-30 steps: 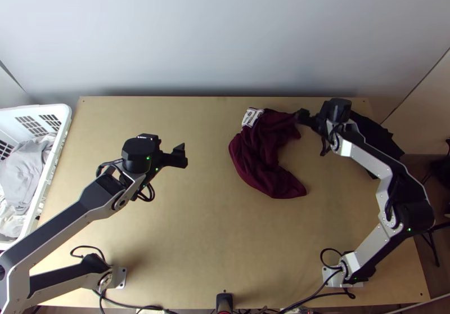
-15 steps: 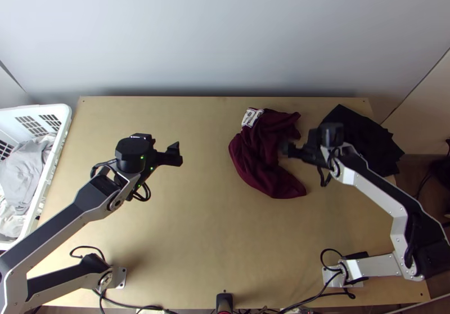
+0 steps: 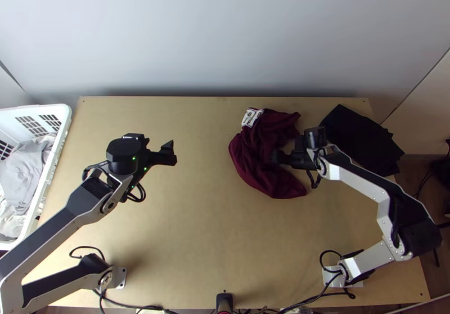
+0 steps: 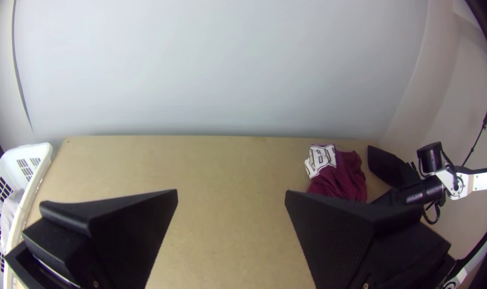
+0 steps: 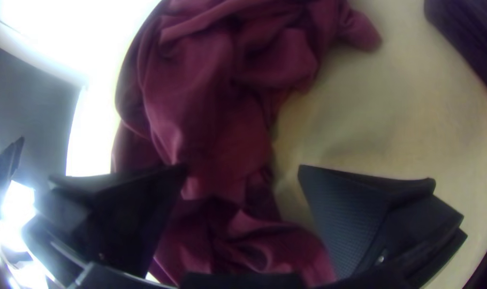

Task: Fold the t-shirt

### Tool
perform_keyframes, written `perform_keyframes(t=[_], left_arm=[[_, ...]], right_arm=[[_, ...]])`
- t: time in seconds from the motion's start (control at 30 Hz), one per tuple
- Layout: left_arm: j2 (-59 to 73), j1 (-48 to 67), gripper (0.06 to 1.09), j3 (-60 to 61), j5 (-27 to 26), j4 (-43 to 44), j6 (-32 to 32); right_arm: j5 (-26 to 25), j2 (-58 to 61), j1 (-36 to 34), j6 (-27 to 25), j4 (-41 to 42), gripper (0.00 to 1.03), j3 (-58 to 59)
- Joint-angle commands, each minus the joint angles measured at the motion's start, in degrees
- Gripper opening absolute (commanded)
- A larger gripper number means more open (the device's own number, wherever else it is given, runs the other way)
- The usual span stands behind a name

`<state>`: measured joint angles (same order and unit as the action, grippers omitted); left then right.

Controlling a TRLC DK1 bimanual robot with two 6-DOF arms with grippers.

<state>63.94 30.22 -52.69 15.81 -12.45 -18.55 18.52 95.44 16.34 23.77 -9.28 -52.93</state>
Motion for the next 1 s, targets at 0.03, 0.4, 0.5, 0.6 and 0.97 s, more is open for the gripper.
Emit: perform_keyframes(t=[0.03, 0.4, 0.5, 0.6, 0.97], left_arm=[[-1.5, -0.7, 1.03, 1.1, 0.0, -0.1, 0.3], [-0.8, -0.6, 1.03, 1.2, -0.1, 0.1, 0.3], [-0.7, -0.6, 1.03, 1.1, -0.1, 0.3, 0.3], [-0.7, -0.5, 1.03, 1.1, -0.1, 0.4, 0.3], [-0.6, 0.4, 1.03, 1.4, -0.1, 0.1, 0.3]], right_arm=[[0.0, 4.1, 0.4, 0.4, 0.2, 0.95, -3.9], [-1.4, 3.5, 1.2, -0.8, 1.7, 0.08, -4.4], [-1.4, 2.4, 1.2, -1.4, 1.7, 0.03, -4.2], [-1.7, 1.4, 1.0, -1.4, 1.7, 0.03, -4.0], [-2.3, -9.7, -3.3, -5.3, -7.6, 0.03, -9.7]])
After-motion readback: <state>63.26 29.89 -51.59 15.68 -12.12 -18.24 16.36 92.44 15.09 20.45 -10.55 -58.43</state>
